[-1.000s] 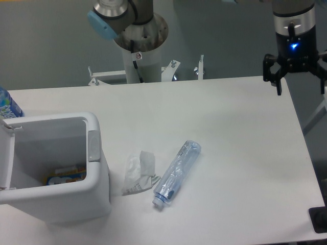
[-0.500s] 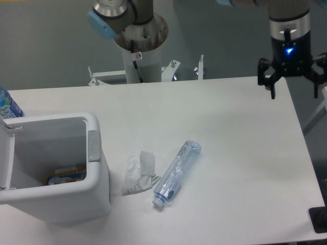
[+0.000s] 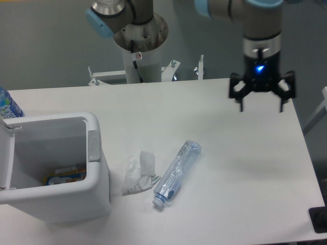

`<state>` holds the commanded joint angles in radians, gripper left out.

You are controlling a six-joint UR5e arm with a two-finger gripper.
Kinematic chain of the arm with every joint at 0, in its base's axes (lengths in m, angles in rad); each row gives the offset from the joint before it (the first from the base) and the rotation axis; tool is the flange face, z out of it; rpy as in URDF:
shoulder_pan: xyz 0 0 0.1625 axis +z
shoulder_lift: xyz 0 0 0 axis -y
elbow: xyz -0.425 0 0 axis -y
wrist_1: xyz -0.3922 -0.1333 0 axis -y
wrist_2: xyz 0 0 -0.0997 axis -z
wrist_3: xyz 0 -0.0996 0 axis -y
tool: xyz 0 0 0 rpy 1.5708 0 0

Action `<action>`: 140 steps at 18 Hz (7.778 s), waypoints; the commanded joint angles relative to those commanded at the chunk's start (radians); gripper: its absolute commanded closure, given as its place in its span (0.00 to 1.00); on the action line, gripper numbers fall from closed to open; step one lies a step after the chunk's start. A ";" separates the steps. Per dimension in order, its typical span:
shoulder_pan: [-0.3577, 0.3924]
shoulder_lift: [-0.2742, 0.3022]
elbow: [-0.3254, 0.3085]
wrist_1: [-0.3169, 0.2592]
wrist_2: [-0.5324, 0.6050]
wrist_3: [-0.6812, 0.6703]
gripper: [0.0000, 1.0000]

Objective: Place the trash in the trash can
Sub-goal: 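Move the open gripper over the crumpled white tissue, then lower the gripper onto the tissue and close on it, then lift the tissue off the table, dragging it past the bottle, then carry the tissue over the trash bin and open the gripper, then move the open gripper back over the clear plastic bottle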

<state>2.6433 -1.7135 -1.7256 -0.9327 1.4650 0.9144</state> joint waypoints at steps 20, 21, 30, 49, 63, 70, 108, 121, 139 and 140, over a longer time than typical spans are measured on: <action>-0.282 -0.158 -0.140 0.026 -0.120 -0.166 0.00; -0.284 -0.163 -0.141 0.037 -0.121 -0.166 0.00; -0.327 -0.239 -0.150 0.081 -0.063 -0.169 0.00; -0.313 -0.207 -0.134 0.067 -0.066 -0.227 0.98; -0.227 -0.163 -0.029 0.061 -0.155 -0.345 0.98; -0.160 -0.137 0.079 0.067 -0.294 -0.462 0.98; -0.450 0.035 0.141 0.075 -0.462 -0.747 0.96; -0.503 0.026 0.063 0.072 -0.433 -0.470 0.86; -0.387 0.018 0.182 0.074 -0.425 -0.675 0.00; -0.367 0.015 0.198 0.080 -0.423 -0.698 0.00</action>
<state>2.2762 -1.6981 -1.5280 -0.8530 1.0416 0.2165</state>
